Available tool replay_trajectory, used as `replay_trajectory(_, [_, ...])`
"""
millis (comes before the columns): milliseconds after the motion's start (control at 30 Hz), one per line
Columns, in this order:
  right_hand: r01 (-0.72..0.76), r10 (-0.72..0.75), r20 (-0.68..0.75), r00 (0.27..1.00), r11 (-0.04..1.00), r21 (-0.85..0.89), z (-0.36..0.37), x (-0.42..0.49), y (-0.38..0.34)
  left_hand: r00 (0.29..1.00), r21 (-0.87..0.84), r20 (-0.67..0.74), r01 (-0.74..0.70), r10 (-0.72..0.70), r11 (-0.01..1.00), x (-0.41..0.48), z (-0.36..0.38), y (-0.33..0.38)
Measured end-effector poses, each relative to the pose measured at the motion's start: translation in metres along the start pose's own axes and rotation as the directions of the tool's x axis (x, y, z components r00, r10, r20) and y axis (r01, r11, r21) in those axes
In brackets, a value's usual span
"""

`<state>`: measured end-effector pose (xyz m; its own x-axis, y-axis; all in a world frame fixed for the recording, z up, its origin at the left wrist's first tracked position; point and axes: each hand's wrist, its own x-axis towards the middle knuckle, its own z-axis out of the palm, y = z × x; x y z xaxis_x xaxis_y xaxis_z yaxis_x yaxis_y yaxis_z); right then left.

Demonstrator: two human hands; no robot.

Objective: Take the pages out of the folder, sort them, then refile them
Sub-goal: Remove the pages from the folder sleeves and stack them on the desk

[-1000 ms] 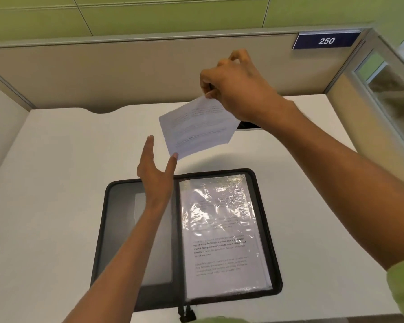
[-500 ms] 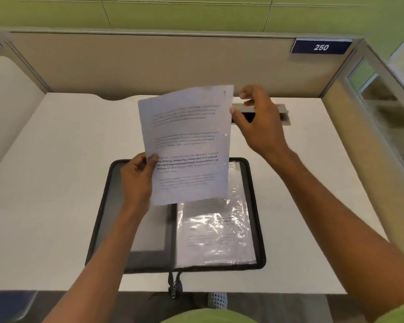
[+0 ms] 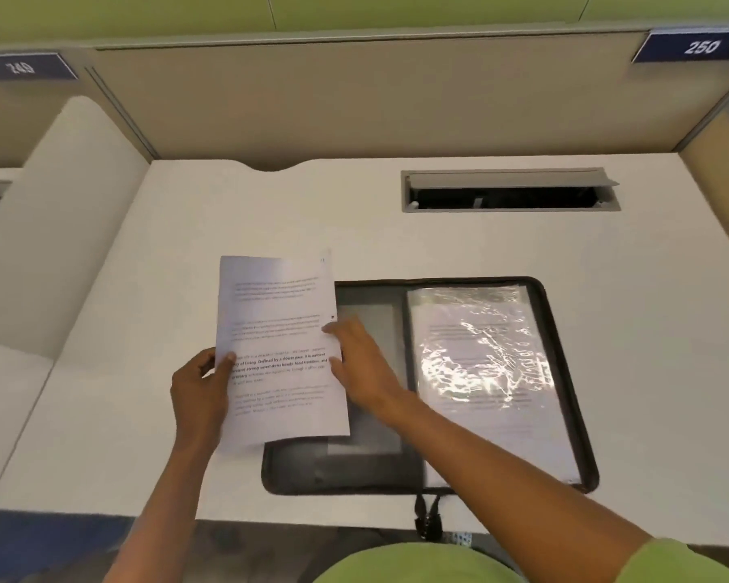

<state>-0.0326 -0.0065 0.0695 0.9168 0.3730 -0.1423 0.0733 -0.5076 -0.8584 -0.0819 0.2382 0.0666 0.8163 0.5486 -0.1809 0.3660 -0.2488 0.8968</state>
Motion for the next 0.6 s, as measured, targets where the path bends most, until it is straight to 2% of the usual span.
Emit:
replay_trajectory(100, [-0.106,0.097,0.152,0.984,0.993,0.051,0.054,0.025,-0.018,0.997,0.140,-0.074,0.038,-0.028,0.989,0.030,-0.045,-0.034])
replay_trajectory(233, [-0.188,0.172,0.260,0.950,0.982,0.035,0.107,0.052,-0.038,0.992,0.306,-0.121,0.067,-0.031,0.950,0.070,-0.083,-0.066])
replay_trajectory(333, [-0.061,0.091,0.232,0.968,0.989,-0.136,0.128,0.061,-0.039,0.993,0.361,-0.120,0.055,-0.012,0.931,0.088,-0.089,-0.074])
replay_trajectory(433, [-0.045,0.096,0.253,0.963,0.978,-0.202,0.137,0.070,-0.039,0.995,0.415,-0.099,0.035,0.007,0.909,0.103,-0.091,-0.086])
replay_trajectory(500, [-0.072,0.121,0.236,0.964,0.976,-0.206,0.144,0.074,-0.039,0.991,0.524,-0.074,-0.055,0.110,0.850,0.107,-0.086,-0.095])
replay_trajectory(533, [-0.093,0.144,0.219,0.965,0.969,-0.228,0.146,0.076,-0.040,0.979,0.582,-0.024,-0.149,0.200,0.799,0.105,-0.081,-0.098])
replay_trajectory(600, [-0.095,0.156,0.192,0.969,0.952,-0.292,0.149,0.077,-0.043,0.916,0.615,0.197,-0.393,0.349,0.683,0.096,-0.060,-0.097])
